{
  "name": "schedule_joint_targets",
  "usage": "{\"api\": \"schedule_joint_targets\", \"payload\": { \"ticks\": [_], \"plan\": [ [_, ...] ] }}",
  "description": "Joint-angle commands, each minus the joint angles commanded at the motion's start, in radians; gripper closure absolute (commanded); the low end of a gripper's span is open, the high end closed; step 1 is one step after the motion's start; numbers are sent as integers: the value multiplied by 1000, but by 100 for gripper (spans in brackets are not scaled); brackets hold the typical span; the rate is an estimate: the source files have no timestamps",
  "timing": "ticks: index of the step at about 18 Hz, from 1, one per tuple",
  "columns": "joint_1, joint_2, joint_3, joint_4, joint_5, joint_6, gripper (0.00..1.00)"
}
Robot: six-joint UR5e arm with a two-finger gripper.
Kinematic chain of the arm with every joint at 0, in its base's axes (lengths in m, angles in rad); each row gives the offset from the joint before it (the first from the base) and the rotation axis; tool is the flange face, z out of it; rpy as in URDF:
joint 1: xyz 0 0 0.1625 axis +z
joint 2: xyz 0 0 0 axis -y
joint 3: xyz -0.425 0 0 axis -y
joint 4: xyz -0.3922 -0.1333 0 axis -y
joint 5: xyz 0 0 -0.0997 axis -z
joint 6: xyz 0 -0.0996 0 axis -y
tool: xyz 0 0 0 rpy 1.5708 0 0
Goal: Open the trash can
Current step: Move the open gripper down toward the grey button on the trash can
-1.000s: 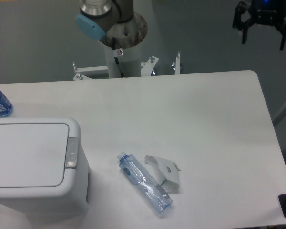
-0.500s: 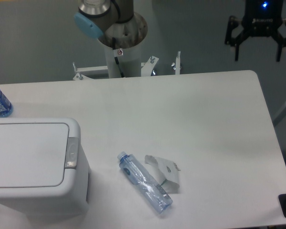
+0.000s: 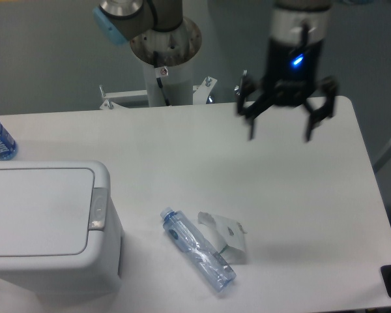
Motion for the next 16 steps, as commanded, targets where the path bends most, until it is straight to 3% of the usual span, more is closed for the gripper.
{"api": "schedule_joint_targets", "payload": {
  "ticks": [3, 6, 16],
  "plan": [
    [-49, -40, 0, 97, -28, -128, 0],
    [-104, -71, 2, 138, -26, -175, 0],
    [-180, -83, -18, 143, -25, -228, 0]
  ]
}}
